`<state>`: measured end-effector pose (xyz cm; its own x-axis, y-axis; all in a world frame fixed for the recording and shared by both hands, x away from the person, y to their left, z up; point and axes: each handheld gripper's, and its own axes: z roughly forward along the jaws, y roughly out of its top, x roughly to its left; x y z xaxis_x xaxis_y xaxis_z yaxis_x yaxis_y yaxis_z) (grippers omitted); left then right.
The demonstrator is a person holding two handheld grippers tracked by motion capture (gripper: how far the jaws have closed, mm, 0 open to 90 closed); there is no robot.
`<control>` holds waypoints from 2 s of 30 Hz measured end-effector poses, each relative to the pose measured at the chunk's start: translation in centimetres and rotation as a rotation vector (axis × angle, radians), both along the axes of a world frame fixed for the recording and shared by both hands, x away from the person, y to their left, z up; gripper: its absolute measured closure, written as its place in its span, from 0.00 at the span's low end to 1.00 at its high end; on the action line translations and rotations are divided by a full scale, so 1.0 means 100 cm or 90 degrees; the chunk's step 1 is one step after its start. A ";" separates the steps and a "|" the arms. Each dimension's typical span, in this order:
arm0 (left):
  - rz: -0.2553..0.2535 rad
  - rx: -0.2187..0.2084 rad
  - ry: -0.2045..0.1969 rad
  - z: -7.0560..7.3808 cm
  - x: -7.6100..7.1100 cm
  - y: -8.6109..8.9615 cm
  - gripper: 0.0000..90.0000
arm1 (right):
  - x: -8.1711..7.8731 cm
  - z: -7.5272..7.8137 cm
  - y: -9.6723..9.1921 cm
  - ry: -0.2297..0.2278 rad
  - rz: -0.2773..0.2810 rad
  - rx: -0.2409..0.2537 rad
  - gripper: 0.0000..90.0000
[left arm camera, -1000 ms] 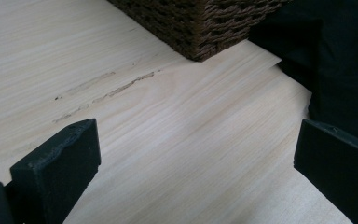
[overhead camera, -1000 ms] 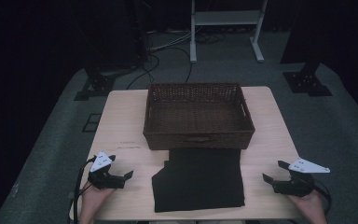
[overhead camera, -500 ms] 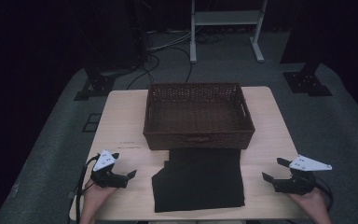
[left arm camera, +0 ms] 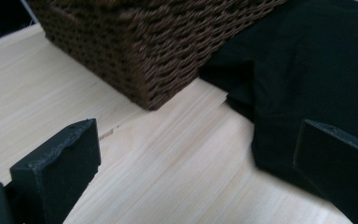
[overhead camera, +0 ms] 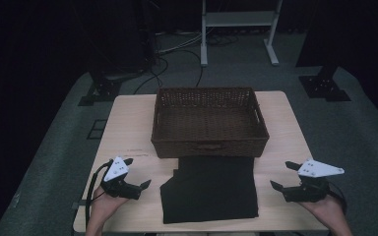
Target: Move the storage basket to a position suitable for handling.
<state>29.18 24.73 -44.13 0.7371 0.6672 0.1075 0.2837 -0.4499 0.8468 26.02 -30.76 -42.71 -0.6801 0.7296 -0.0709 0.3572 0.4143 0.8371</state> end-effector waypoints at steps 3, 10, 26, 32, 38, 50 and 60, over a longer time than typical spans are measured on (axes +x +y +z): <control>-0.010 0.004 -0.009 0.007 -0.002 -0.004 0.00 | 0.001 0.005 0.006 -0.003 0.016 -0.005 0.15; -0.039 0.016 -0.019 0.018 -0.004 -0.018 0.00 | 0.006 0.016 0.023 0.007 0.052 -0.018 0.15; -0.098 0.034 -0.017 0.033 -0.003 -0.046 0.00 | 0.019 0.036 0.052 0.020 0.135 -0.037 0.15; -0.123 0.048 -0.014 0.038 -0.002 -0.058 0.00 | 0.023 0.039 0.062 0.027 0.158 -0.053 0.15; -0.145 0.059 -0.007 0.041 0.000 -0.069 0.00 | 0.028 0.040 0.070 0.036 0.178 -0.072 0.15; -0.184 0.083 0.015 0.043 0.006 -0.089 0.00 | 0.037 0.045 0.088 0.056 0.227 -0.108 0.15; -0.210 0.100 0.034 0.036 0.011 -0.106 0.00 | 0.045 0.039 0.104 0.076 0.267 -0.146 0.15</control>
